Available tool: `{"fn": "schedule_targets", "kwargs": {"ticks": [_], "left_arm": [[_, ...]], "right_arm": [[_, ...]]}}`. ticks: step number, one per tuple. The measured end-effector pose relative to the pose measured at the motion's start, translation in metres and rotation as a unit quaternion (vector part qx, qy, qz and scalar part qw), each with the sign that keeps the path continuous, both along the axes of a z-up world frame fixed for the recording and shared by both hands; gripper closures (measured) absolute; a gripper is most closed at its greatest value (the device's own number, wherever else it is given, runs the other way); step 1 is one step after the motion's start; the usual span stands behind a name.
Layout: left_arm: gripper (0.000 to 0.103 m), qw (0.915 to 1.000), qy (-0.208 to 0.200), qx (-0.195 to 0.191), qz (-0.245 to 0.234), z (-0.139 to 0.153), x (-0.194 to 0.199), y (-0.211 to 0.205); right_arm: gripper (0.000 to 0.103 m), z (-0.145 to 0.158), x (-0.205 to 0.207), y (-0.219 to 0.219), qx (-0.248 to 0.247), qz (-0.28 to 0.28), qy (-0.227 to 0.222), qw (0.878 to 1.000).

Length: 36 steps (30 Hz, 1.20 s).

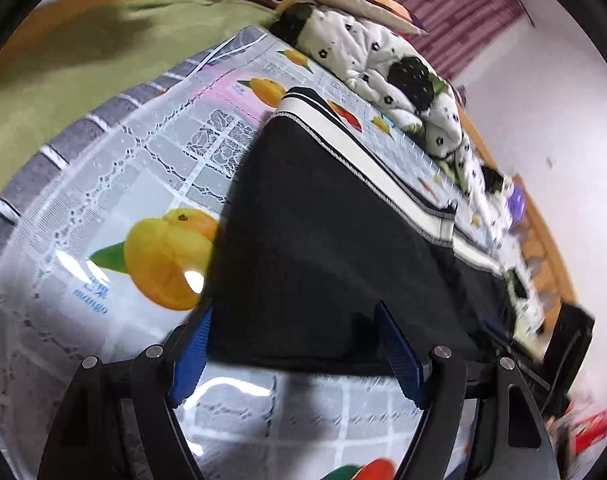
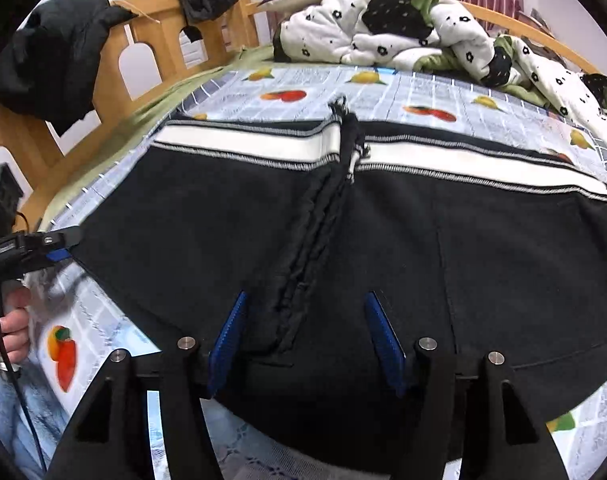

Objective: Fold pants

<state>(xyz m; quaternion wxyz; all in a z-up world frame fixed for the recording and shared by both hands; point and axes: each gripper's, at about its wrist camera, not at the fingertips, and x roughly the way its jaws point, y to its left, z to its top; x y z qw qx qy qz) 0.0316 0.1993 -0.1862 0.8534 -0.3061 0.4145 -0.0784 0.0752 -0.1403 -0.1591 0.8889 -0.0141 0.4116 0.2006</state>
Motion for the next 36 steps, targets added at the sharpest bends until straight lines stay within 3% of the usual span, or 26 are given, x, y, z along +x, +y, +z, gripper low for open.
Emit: {"fn": "schedule_targets", "kwargs": {"ticks": [4, 9, 13, 19, 22, 26, 30, 36], "left_arm": [[0.028, 0.9995, -0.004, -0.028, 0.015, -0.005, 0.005, 0.002], [0.028, 0.9998, 0.013, 0.002, 0.015, -0.003, 0.012, -0.009], [0.027, 0.9998, 0.017, -0.008, -0.003, -0.001, -0.008, -0.014], [0.026, 0.9991, 0.014, -0.027, 0.030, -0.006, 0.012, -0.011], [0.028, 0.9985, 0.008, -0.027, 0.046, -0.005, 0.009, -0.014], [0.042, 0.9971, 0.001, 0.001, 0.076, -0.006, -0.002, -0.021], [0.043, 0.9954, 0.000, -0.008, 0.096, -0.007, -0.003, -0.018], [0.043, 0.9962, -0.003, 0.020, 0.085, -0.006, -0.001, -0.024]], "right_arm": [[0.044, 0.012, -0.009, -0.019, 0.012, -0.021, -0.020, 1.000], [0.044, 0.008, -0.007, -0.048, 0.036, -0.068, -0.015, 0.997], [0.045, 0.001, -0.001, -0.066, 0.015, -0.106, 0.001, 0.994], [0.044, -0.022, 0.016, -0.087, 0.034, -0.119, 0.050, 0.991], [0.044, -0.024, 0.014, -0.083, 0.025, -0.123, 0.033, 0.992], [0.046, -0.023, 0.009, -0.073, -0.011, -0.101, 0.015, 0.995], [0.047, -0.027, 0.008, -0.077, 0.011, -0.109, 0.005, 0.994], [0.045, -0.029, 0.010, -0.080, 0.029, -0.107, 0.009, 0.994]]}}
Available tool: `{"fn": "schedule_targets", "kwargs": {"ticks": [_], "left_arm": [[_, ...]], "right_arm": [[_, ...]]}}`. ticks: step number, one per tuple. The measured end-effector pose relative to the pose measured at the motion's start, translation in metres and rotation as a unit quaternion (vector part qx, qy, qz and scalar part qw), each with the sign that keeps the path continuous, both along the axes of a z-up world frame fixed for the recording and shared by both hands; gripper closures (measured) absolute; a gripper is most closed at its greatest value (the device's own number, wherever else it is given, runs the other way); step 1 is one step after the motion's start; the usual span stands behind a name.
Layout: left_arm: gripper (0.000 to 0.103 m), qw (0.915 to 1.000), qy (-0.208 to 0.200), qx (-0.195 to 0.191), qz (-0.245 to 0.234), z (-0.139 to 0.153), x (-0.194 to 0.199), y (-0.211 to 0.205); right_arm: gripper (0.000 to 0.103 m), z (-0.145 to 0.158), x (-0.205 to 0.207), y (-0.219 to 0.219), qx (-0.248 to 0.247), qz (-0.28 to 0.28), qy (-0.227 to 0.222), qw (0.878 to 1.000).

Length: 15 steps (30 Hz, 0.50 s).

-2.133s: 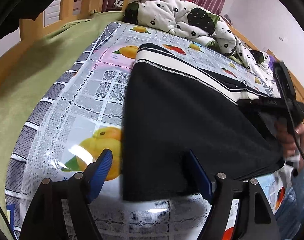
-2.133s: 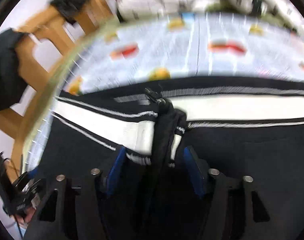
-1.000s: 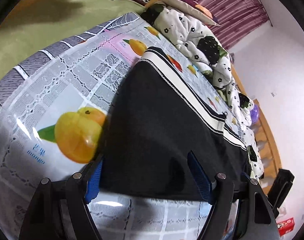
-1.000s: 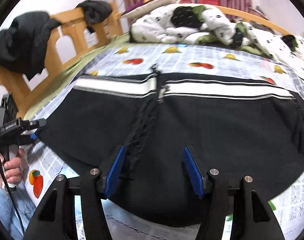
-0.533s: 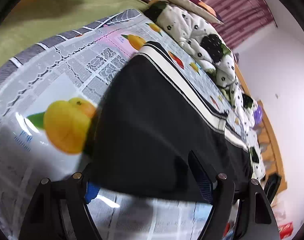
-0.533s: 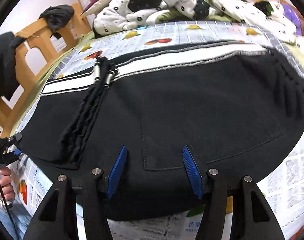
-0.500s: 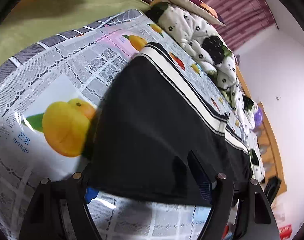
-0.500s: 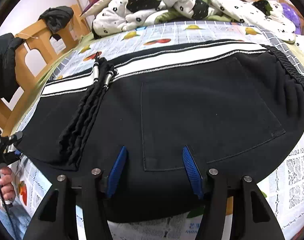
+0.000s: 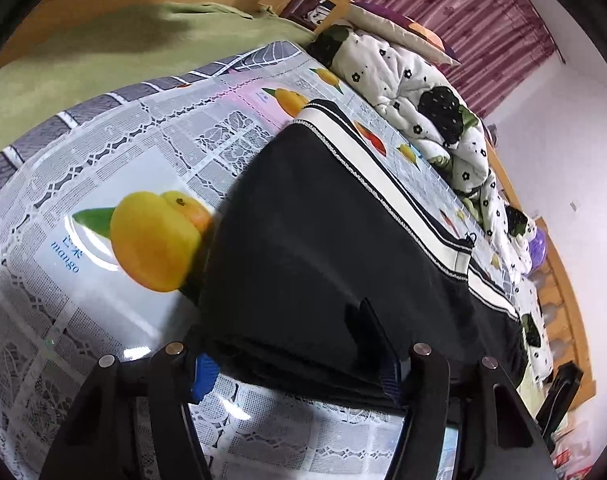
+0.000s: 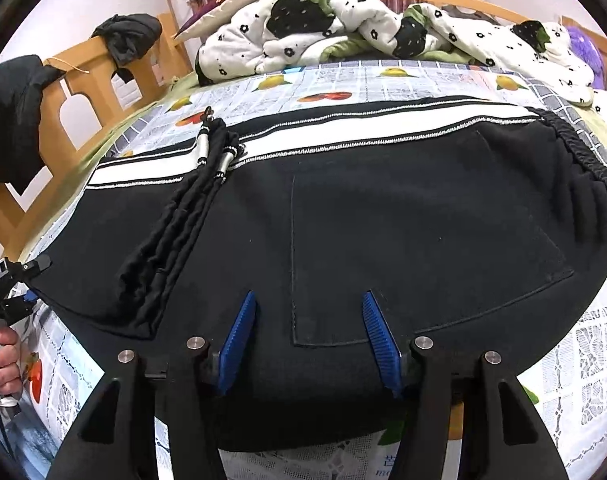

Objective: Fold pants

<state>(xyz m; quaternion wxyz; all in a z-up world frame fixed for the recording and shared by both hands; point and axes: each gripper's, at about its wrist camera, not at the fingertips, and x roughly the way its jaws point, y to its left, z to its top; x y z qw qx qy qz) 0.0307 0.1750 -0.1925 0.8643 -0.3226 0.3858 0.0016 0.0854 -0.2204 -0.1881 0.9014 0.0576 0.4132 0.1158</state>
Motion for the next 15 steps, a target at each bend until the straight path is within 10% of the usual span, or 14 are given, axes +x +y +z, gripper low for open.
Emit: {"fn": "schedule_targets", "kwargs": {"ticks": [15], "left_arm": [[0.042, 0.9999, 0.001, 0.007, -0.012, -0.0008, 0.0013, 0.0009]], "right_arm": [[0.040, -0.0017, -0.0021, -0.0004, 0.018, -0.001, -0.007, 1.000]]}}
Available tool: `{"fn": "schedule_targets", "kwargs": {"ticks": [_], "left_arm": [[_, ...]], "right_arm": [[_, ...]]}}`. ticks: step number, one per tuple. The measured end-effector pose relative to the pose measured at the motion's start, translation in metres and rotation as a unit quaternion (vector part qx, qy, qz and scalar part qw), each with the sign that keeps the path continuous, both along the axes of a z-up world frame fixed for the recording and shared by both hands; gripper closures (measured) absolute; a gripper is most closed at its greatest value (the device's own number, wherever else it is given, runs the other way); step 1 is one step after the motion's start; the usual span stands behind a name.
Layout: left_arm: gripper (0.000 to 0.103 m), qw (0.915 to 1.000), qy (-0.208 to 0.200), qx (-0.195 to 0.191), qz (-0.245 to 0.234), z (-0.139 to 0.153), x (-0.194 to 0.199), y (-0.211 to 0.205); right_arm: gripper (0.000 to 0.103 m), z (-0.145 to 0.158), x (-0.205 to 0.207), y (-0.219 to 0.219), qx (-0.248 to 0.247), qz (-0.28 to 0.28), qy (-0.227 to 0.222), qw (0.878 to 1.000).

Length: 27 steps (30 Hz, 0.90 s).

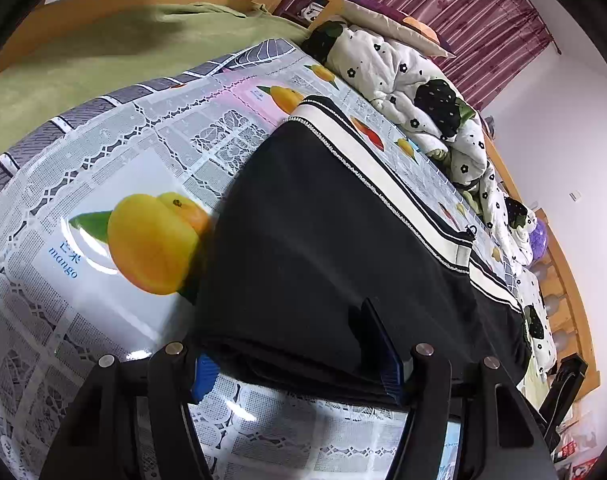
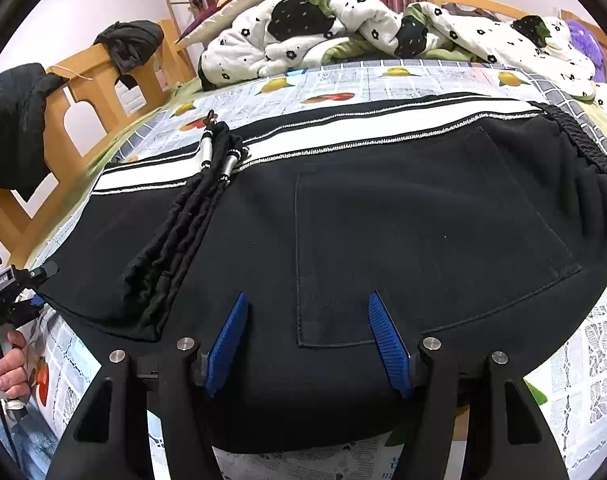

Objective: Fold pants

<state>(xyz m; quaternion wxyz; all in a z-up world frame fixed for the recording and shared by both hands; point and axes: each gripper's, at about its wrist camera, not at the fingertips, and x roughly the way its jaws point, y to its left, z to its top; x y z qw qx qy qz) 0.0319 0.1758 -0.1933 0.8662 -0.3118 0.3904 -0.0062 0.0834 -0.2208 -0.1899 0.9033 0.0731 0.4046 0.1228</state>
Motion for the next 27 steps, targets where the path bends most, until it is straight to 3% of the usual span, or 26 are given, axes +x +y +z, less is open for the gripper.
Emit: {"fn": "schedule_targets", "kwargs": {"ticks": [10, 16, 21, 25, 27], "left_arm": [[0.042, 1.0000, -0.004, -0.008, 0.002, 0.000, -0.003, 0.002], [0.044, 0.9998, -0.006, -0.020, 0.002, -0.001, -0.004, 0.006], [0.067, 0.9993, 0.002, -0.033, 0.020, -0.004, -0.006, 0.012], [0.078, 0.9973, 0.003, -0.070, 0.021, -0.006, -0.006, 0.021], [0.084, 0.9974, -0.001, -0.070, 0.019, -0.004, -0.006, 0.021]], "right_arm": [[0.038, 0.004, 0.007, -0.006, 0.041, -0.012, 0.021, 0.999], [0.038, 0.004, 0.005, 0.006, 0.002, -0.011, 0.013, 1.000], [0.038, 0.005, 0.007, 0.001, 0.010, -0.013, 0.020, 1.000], [0.038, 0.006, 0.007, 0.002, 0.006, -0.012, 0.025, 1.000], [0.038, 0.007, 0.007, 0.002, 0.001, -0.009, 0.027, 1.000]]}}
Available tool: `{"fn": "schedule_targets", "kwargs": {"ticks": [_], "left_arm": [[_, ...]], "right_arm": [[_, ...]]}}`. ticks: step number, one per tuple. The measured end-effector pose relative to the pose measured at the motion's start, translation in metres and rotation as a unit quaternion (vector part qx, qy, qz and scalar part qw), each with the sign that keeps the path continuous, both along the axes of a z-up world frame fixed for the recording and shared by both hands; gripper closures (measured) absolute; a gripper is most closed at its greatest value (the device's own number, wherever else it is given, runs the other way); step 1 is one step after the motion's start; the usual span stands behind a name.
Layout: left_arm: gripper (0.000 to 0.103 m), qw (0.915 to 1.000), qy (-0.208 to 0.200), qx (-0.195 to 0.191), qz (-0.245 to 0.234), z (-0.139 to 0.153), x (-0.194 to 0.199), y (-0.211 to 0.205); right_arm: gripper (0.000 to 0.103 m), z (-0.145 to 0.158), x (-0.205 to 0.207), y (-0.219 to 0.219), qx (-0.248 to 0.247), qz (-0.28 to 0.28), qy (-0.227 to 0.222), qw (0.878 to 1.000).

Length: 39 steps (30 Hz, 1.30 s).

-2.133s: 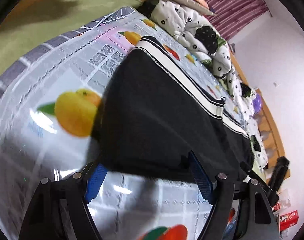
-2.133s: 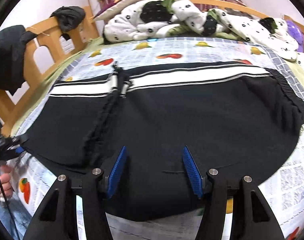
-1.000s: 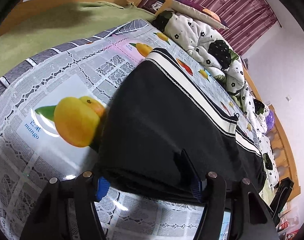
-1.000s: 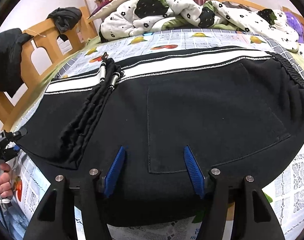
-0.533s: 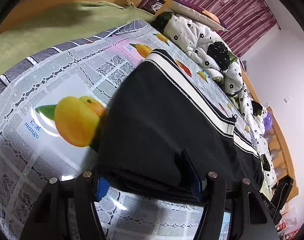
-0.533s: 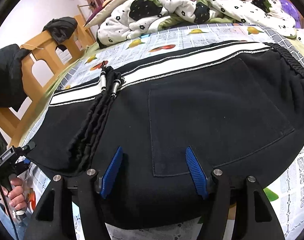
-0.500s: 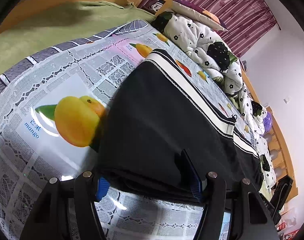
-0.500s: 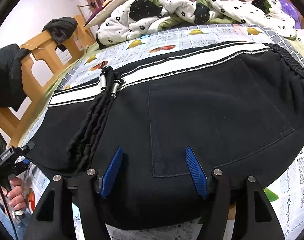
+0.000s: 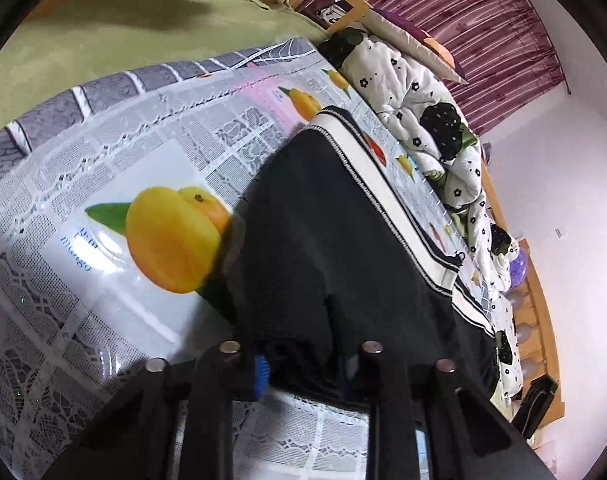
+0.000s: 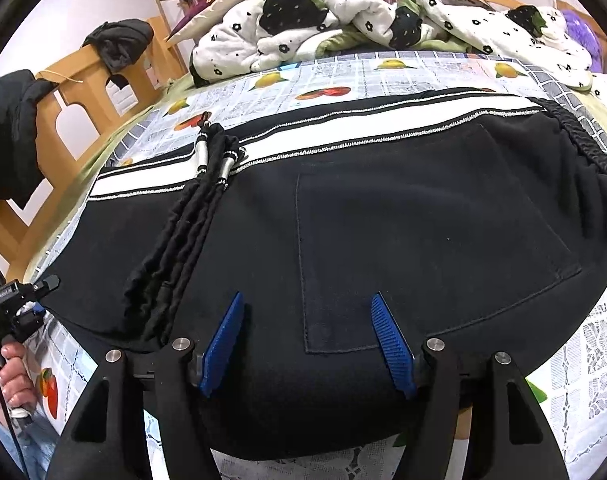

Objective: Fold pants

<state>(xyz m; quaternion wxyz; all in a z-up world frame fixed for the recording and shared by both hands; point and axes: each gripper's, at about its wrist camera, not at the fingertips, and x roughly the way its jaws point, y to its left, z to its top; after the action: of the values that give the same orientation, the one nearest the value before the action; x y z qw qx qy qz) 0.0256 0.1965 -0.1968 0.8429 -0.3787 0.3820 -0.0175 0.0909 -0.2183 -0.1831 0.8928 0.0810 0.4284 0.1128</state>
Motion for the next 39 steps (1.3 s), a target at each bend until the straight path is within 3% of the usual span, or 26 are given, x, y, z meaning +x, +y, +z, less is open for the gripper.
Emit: {"fn": "schedule_targets", "kwargs": {"ticks": [2, 5, 9, 11, 15, 20, 22, 24, 26, 28, 31, 34, 35, 39], "left_arm": [[0.085, 0.9996, -0.001, 0.028, -0.003, 0.007, 0.001, -0.007], [0.088, 0.9951, -0.007, 0.099, 0.004, 0.023, 0.000, -0.023], [0.088, 0.9813, -0.021, 0.191, -0.001, 0.055, 0.004, -0.048], [0.089, 0.9708, -0.038, 0.237, -0.007, 0.078, 0.006, -0.065], [0.089, 0.9392, -0.095, 0.328, -0.036, 0.131, 0.010, -0.125], [0.090, 0.9012, -0.157, 0.390, -0.106, 0.166, 0.014, -0.223], [0.091, 0.8902, -0.171, 0.399, -0.138, 0.168, 0.015, -0.259], [0.091, 0.8895, -0.175, 0.380, -0.185, 0.161, 0.019, -0.297], [0.091, 0.9062, -0.154, 0.321, -0.228, 0.142, 0.029, -0.323], [0.091, 0.9161, -0.121, 0.274, -0.266, 0.113, 0.043, -0.348], [0.091, 0.9201, -0.068, 0.248, -0.295, 0.067, 0.058, -0.381], [0.091, 0.9234, -0.045, 0.253, -0.285, 0.044, 0.058, -0.394], [0.089, 0.9201, -0.052, 0.260, -0.289, 0.045, 0.054, -0.395], [0.057, 0.9054, -0.072, 0.235, -0.346, 0.061, 0.036, -0.387]], "right_arm": [[0.038, 0.001, 0.000, -0.001, 0.000, 0.004, 0.004, 1.000], [0.038, 0.004, -0.001, -0.007, 0.005, 0.004, 0.006, 1.000], [0.038, 0.014, -0.008, -0.021, -0.011, -0.005, -0.013, 1.000], [0.038, 0.021, -0.011, -0.029, -0.026, -0.009, -0.028, 0.999], [0.038, 0.045, -0.020, -0.052, -0.078, -0.009, -0.074, 0.994], [0.038, 0.072, -0.025, -0.101, -0.130, -0.030, -0.123, 0.983], [0.037, 0.074, -0.028, -0.126, -0.129, -0.047, -0.128, 0.982], [0.037, 0.069, -0.029, -0.153, -0.122, -0.062, -0.125, 0.983], [0.037, 0.058, -0.032, -0.180, -0.114, -0.078, -0.116, 0.984], [0.037, 0.043, -0.036, -0.208, -0.084, -0.102, -0.099, 0.986], [0.037, 0.023, -0.043, -0.238, -0.028, -0.128, -0.079, 0.988], [0.037, 0.013, -0.051, -0.244, -0.017, -0.117, -0.071, 0.990], [0.037, 0.011, -0.054, -0.242, -0.019, -0.110, -0.073, 0.991], [0.037, 0.012, -0.061, -0.225, -0.008, -0.066, -0.087, 0.994]]}}
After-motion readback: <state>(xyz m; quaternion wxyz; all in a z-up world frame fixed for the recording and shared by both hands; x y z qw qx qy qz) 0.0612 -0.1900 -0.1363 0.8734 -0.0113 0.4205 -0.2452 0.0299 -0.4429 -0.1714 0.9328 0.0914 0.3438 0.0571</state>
